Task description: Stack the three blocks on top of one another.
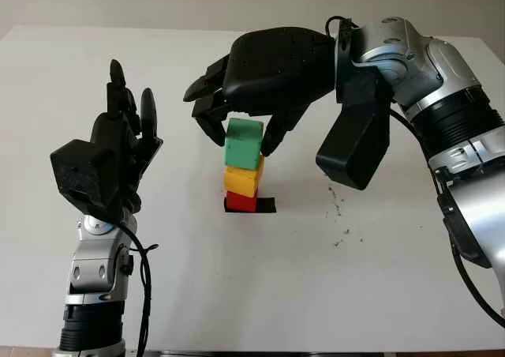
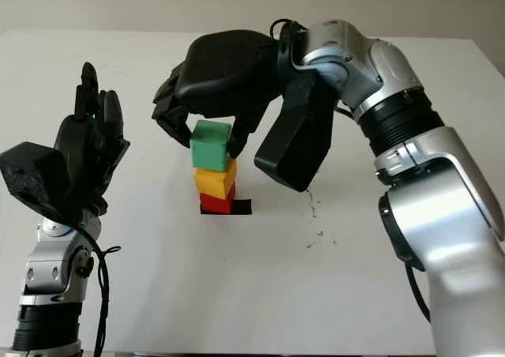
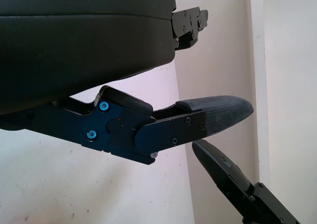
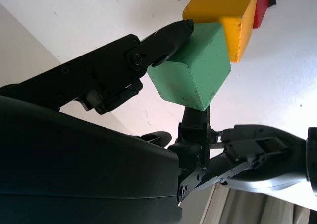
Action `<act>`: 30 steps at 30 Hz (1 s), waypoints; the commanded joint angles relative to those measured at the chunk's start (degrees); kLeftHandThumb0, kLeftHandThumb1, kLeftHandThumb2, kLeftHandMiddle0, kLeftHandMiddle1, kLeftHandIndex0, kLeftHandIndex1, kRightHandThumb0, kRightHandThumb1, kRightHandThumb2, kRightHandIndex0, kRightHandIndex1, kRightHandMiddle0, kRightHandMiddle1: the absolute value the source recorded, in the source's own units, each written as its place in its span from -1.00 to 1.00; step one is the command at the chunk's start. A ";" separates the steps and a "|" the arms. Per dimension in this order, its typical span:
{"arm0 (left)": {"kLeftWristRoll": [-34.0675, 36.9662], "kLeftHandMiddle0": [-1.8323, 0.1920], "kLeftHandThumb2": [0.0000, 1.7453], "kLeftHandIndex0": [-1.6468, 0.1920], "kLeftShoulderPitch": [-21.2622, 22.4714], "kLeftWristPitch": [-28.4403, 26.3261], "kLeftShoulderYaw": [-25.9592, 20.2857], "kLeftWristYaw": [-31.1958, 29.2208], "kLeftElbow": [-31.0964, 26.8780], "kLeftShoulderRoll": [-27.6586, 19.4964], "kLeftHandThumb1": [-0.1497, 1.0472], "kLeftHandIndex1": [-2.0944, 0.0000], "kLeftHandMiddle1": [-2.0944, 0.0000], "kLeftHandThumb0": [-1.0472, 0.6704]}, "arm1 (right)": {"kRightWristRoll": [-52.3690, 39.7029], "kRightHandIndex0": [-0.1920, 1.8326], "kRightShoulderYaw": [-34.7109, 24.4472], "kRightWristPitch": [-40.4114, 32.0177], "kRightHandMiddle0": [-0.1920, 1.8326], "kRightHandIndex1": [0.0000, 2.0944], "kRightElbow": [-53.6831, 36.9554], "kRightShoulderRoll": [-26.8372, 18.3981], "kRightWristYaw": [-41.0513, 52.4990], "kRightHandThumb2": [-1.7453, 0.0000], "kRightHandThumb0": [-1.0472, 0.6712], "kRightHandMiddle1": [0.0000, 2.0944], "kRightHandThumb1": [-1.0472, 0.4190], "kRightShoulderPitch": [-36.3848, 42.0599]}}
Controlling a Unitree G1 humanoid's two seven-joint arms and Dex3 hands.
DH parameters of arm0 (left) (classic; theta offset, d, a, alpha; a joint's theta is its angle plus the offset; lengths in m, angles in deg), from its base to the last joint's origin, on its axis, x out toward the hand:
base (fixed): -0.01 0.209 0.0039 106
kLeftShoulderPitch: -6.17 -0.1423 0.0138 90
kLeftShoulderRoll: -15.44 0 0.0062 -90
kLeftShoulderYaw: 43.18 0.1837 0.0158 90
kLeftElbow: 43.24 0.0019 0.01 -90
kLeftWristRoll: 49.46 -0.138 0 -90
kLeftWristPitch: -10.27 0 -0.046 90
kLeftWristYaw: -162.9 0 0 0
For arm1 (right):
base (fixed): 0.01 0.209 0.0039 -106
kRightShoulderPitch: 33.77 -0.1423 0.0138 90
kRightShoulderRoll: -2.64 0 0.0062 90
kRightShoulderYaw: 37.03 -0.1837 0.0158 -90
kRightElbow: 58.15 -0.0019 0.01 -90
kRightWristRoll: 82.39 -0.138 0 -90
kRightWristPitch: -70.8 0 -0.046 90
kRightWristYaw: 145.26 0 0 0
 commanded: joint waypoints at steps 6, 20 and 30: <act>0.20 1.00 -0.25 1.00 0.50 0.66 -0.04 0.03 0.30 0.31 1.00 1.00 1.00 -0.68 | -1.53 -0.51 0.01 -2.40 -0.49 -0.97 -3.63 -0.03 3.55 0.93 -0.22 0.34 -0.91 -0.95; 0.01 1.00 -0.27 1.00 0.16 0.68 -0.01 0.03 0.16 0.27 1.00 1.00 1.00 -0.69 | -3.59 -0.51 -0.10 -2.52 -0.46 -0.96 -3.21 0.14 4.88 0.94 -0.24 0.37 -0.90 0.14; -0.08 1.00 -0.26 1.00 -0.19 0.38 0.00 0.06 -0.46 0.26 1.00 1.00 1.00 -0.68 | -3.16 -0.51 0.05 -1.99 -0.44 -0.96 -2.83 0.17 4.24 0.95 -0.27 0.39 -0.86 0.90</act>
